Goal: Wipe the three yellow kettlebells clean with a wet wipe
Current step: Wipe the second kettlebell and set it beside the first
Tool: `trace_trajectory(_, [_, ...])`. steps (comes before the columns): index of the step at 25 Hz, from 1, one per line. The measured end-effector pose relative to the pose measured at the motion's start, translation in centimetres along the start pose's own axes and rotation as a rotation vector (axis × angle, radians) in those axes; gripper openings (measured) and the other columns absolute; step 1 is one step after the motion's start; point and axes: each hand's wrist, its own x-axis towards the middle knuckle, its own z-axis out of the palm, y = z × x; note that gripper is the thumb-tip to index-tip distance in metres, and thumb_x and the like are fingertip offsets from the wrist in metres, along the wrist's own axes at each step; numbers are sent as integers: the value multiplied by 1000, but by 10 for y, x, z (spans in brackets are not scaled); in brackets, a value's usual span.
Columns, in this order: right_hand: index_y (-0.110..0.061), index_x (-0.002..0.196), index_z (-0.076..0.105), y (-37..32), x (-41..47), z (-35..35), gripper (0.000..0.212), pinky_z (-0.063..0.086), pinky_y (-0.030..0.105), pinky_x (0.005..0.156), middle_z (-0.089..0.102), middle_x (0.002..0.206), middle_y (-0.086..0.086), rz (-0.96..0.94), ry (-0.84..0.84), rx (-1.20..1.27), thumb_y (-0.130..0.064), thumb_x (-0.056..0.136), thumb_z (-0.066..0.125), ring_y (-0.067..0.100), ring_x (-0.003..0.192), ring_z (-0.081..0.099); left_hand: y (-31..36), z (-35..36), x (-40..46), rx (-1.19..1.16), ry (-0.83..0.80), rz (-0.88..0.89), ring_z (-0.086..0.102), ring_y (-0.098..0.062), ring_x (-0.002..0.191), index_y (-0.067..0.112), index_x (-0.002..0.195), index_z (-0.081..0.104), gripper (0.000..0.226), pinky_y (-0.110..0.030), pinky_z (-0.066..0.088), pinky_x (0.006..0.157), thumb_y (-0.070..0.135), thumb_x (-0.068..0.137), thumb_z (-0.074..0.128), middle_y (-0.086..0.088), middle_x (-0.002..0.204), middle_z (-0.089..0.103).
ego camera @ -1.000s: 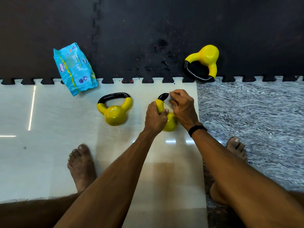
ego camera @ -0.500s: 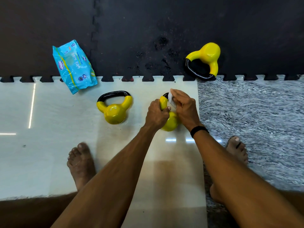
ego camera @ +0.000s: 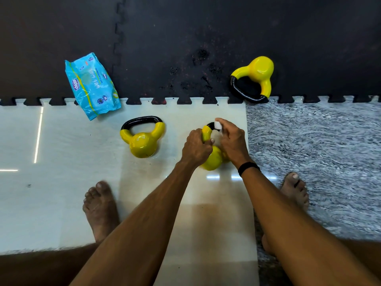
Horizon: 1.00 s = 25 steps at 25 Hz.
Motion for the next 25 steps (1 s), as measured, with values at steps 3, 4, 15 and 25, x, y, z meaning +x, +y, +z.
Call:
trace_trajectory(3, [1,126,57,2,-7,8,34,45,30,99,62,126,19,8,38,-51,-4,97,41,30,117,58,-3,2,1,20,17,-16,54,-29,99,8,111,52,32,-38,45,83,30,90,62,-12,112,56])
trace_trajectory(4, [2,126,57,0,-5,9,34,45,33,101,61,126,19,-27,11,-61,-5,97,40,30,117,57,-3,3,1,22,26,-11,54,-28,98,7,110,52,32,-37,45,81,30,89,62,-12,110,56])
trace_trajectory(15, [-2,92,70,-47,37,-22,25,52,32,72,70,84,12,-35,-152,57,-14,89,49,22,78,61,12,-19,-7,-12,278,450,54,-22,80,1,96,64,23,-24,43,66,8,73,62,-16,90,61])
trace_trajectory(25, [-5,96,60,-41,-26,5,27,38,37,81,62,85,6,-211,252,-74,-16,98,36,18,82,52,4,-21,-11,56,373,612,43,-10,78,0,87,59,16,-4,32,66,2,74,66,-14,88,55])
